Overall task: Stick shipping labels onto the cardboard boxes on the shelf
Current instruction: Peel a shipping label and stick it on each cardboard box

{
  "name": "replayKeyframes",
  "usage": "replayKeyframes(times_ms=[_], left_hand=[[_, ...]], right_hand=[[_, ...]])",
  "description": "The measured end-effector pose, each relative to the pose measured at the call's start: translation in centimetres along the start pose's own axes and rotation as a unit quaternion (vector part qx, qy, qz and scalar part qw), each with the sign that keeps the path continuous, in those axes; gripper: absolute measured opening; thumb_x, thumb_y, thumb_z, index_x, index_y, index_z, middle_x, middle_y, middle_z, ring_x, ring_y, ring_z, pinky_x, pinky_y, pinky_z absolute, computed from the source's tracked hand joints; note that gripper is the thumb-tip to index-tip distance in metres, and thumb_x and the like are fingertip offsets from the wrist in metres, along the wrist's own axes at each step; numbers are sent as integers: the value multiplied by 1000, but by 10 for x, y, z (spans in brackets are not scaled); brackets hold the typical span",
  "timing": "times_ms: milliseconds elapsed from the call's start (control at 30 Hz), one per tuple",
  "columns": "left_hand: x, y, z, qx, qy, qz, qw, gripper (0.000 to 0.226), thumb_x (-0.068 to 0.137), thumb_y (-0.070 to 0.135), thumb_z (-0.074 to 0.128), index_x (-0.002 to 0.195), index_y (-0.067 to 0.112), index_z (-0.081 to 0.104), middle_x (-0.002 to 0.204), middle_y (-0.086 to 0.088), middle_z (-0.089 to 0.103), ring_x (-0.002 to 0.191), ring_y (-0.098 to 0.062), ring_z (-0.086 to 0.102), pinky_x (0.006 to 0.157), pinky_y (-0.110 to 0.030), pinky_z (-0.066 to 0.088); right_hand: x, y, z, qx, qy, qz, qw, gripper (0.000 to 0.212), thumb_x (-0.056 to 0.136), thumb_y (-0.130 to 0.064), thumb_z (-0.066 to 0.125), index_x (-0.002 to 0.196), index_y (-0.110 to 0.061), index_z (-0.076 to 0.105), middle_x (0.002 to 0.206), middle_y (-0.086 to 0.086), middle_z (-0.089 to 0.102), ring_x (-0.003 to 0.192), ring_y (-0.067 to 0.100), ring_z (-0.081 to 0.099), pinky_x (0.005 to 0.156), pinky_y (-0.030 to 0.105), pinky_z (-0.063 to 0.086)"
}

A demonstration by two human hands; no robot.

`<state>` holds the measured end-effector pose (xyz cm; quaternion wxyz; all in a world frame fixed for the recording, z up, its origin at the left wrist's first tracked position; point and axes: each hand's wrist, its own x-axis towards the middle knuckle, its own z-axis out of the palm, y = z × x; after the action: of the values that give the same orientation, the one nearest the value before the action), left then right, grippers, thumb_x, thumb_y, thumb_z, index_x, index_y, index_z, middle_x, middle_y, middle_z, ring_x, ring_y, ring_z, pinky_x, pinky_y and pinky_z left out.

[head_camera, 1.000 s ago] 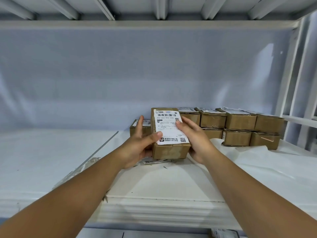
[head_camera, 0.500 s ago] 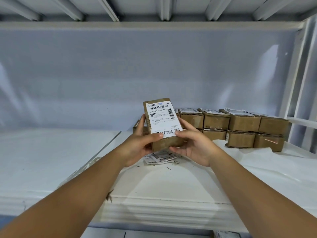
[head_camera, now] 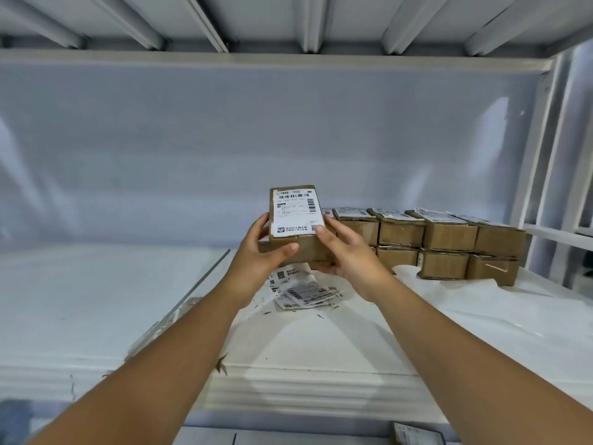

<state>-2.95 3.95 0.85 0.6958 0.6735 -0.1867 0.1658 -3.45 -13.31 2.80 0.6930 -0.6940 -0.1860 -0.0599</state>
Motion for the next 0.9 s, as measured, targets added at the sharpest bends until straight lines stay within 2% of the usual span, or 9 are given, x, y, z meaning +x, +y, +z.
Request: replayKeyframes(times_ms=[100, 167, 200, 300, 400, 533, 700, 800, 900], left_hand=[[9, 5, -13, 3, 70, 28, 997, 75, 71, 29, 80, 136, 34, 43, 134, 7, 52, 120, -17, 53, 96, -44, 49], [18, 5, -24, 13, 84, 29, 996, 70, 75, 28, 78, 136, 35, 44, 133, 6, 53, 121, -18, 52, 97, -44, 49], [24, 4, -30, 15, 87, 23, 996, 69, 75, 29, 78, 135, 34, 45, 131, 4, 55, 121, -19, 53, 95, -42, 50], [42, 1, -41, -11, 82, 0, 997, 56, 82, 19, 72, 133, 26, 49, 125, -3, 58, 114, -21, 58, 85, -31, 54], [62, -5, -44, -18, 69, -15, 997, 46, 88, 14, 64, 131, 19, 50, 120, -4, 60, 105, -16, 61, 70, -17, 54], [78, -32, -39, 112, 123, -11, 986, 41, 87, 30, 65, 125, 18, 55, 117, -1, 64, 102, -17, 61, 84, -30, 52], [81, -52, -38, 337, 159, 13, 928, 38, 89, 41, 58, 119, 18, 59, 114, -4, 59, 96, -19, 57, 85, -29, 47], [78, -53, -35, 367, 171, 30, 914, 42, 89, 40, 58, 126, 19, 55, 113, -8, 54, 93, -17, 53, 82, -26, 42], [77, -53, -33, 390, 167, 41, 904, 42, 90, 39, 57, 125, 16, 54, 112, -8, 57, 95, -16, 51, 79, -25, 39]], right_hand=[[11, -9, 22, -93, 32, -76, 992, 53, 89, -48, 56, 138, -31, 47, 126, -12, 59, 109, 3, 58, 92, 24, 50], [20, -12, 35, -129, 42, -115, 984, 48, 92, -46, 53, 136, -28, 50, 118, -18, 57, 98, -12, 53, 80, 3, 41], [27, -10, 41, -141, 46, -124, 981, 45, 93, -44, 54, 135, -28, 52, 115, -19, 58, 95, -14, 52, 73, 0, 40], [49, 2, 53, -169, 66, -109, 977, 47, 91, -33, 61, 136, -28, 50, 115, -15, 60, 94, -7, 55, 74, 8, 42], [68, 18, 58, -198, 107, -90, 970, 51, 90, -23, 63, 139, -25, 47, 121, -7, 63, 101, 5, 59, 90, 25, 50], [76, 37, 54, -260, 148, -86, 950, 47, 90, -19, 61, 136, -24, 50, 112, 0, 66, 101, 16, 62, 95, 34, 49], [72, 39, 39, -285, 166, -82, 941, 32, 90, -6, 57, 119, -21, 52, 95, -3, 63, 89, 15, 61, 83, 29, 49], [70, 40, 39, -309, 165, -88, 933, 17, 89, -9, 57, 102, -19, 54, 87, -5, 59, 82, 13, 58, 75, 24, 44], [70, 43, 41, -340, 129, -89, 927, 9, 88, -14, 58, 91, -20, 64, 98, -6, 51, 81, 8, 53, 75, 18, 36]])
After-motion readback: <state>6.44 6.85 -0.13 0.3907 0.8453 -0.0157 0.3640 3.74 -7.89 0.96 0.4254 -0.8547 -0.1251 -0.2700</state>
